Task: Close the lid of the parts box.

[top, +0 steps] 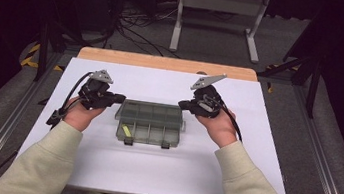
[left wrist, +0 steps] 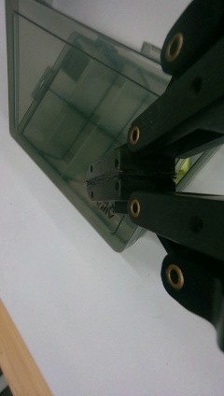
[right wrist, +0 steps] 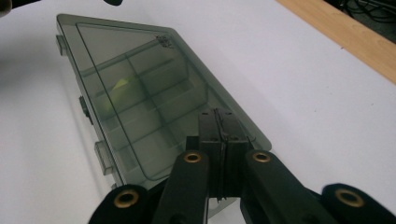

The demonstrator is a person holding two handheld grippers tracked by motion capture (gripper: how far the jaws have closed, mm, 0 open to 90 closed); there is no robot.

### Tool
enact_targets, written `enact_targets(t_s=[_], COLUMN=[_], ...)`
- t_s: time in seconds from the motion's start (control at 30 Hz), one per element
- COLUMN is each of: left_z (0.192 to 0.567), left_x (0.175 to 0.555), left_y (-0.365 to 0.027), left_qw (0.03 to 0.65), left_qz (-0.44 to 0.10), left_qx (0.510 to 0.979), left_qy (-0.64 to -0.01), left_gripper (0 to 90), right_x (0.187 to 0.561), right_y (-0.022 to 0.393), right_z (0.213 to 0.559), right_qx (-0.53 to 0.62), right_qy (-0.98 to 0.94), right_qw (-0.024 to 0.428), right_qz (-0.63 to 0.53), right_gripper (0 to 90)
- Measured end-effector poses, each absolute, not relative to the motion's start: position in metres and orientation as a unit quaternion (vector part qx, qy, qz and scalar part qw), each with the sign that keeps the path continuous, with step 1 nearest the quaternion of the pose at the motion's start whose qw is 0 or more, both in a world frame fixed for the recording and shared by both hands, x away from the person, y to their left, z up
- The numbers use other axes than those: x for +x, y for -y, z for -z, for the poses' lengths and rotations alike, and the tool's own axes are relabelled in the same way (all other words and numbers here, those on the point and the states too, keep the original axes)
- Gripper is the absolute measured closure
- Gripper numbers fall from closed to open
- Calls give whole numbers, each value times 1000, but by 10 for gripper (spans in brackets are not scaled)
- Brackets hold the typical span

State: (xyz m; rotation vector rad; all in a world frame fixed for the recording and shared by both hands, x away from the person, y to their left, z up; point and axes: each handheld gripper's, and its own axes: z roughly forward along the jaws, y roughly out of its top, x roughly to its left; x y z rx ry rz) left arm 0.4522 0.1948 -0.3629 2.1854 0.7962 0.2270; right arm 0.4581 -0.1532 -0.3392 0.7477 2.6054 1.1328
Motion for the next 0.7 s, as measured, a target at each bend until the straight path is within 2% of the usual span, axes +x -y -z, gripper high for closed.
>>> enact_targets(t_s=[0.7], left_z=[377], left_x=[430], left_y=[-197], left_qw=[394], left_qz=[-59], left_qx=[861], left_qy=[-315], left_gripper=[893], right_x=[431], right_y=[149], right_z=[356], right_qx=[243], right_qy=[-893], right_qw=[84], right_qz=[-369], right_gripper=[900])
